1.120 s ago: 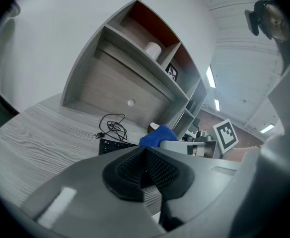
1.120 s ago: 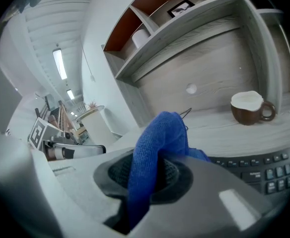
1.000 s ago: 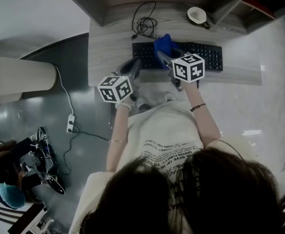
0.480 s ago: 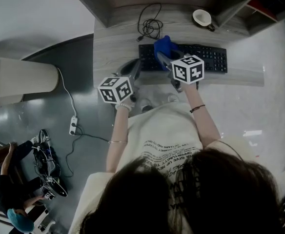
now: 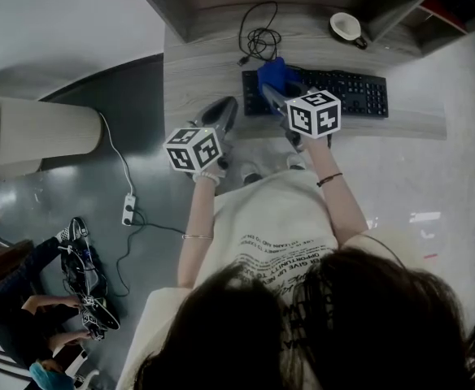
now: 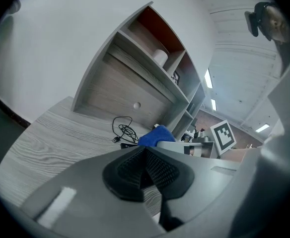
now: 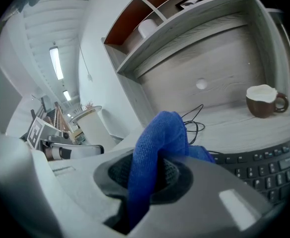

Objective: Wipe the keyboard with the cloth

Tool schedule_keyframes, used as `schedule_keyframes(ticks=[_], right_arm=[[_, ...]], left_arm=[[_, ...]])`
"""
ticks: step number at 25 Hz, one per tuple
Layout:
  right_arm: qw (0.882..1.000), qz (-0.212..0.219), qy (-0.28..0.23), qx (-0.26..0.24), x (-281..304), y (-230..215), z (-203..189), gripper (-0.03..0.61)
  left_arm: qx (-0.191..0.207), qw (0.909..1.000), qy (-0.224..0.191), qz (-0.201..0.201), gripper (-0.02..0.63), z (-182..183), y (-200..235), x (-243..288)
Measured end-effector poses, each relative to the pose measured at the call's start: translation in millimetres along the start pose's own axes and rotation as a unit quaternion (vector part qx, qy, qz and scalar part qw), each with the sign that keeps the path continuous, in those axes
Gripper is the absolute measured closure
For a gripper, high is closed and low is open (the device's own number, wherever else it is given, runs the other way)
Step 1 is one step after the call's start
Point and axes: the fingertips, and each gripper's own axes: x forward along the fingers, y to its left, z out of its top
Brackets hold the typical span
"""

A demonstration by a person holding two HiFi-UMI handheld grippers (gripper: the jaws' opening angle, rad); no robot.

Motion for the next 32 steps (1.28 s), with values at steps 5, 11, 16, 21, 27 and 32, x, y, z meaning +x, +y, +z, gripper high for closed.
schedule_keyframes(ticks=[5, 11, 16, 21, 27, 32], right_arm=[[1.000, -0.002, 0.000, -0.003, 7, 11, -3, 0.520], [1.000, -0.007, -0.001, -0.003, 17, 24, -6, 0.520], [1.000, -0.004, 0.001, -0.011, 26, 34, -8, 0.520], [1.000, 0.011, 0.010, -0.023, 33, 46, -10, 0.520], [0.999, 0.039, 0.019, -0.030, 42, 56, -9, 0.520], [0.997, 0.071, 0.021, -0.021, 45, 66, -9, 0.520]], left_arm=[[0.002, 1.0000, 0.005, -0.005, 0.617, -2, 8, -11], [0.000, 1.0000, 0.005, -0.006, 0.616, -3, 20, -26], [0.001, 1.0000, 0.002, -0.008, 0.617, -2, 28, -34], [0.006, 1.0000, -0.003, -0.002, 0.617, 3, 32, -35], [0.013, 0.9997, -0.011, 0.016, 0.617, 9, 33, -33], [0.021, 0.9992, -0.017, 0.031, 0.617, 11, 30, -33]])
